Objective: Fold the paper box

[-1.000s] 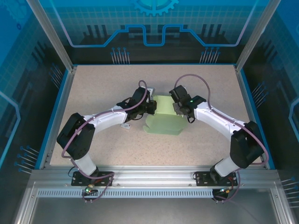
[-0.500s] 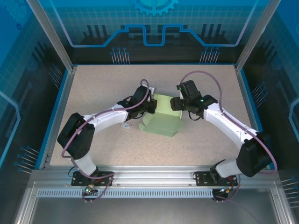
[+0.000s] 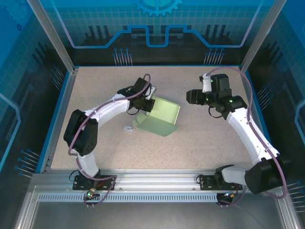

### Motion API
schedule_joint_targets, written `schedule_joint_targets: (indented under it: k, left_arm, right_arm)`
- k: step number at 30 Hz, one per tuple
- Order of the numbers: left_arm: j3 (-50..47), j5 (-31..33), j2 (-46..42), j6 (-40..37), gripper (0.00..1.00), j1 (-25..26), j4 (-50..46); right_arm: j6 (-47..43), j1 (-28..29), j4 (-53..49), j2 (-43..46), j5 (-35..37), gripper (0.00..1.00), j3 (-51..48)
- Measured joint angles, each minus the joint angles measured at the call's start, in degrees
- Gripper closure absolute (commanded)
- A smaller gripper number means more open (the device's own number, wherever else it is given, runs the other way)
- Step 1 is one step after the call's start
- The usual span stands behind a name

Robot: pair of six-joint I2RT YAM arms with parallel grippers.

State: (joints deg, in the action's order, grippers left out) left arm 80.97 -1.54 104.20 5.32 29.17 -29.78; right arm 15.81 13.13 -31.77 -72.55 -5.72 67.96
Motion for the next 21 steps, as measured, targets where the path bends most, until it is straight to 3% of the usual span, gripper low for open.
schedule_joint_targets:
  k: [13, 21]
  left_arm:
    - [12.7, -7.1, 11.6, -14.2, 0.92, -1.7, -19.5]
    - [18.1, -7.3, 17.2, -22.6, 0.89, -1.5, -24.2]
  right_arm:
    - [-0.9, 0.0, 0.0, -4.4, -3.0, 0.28, -5.2]
    - [-2.9, 3.5, 0.5, -8.1, -3.0, 0.29, -7.9]
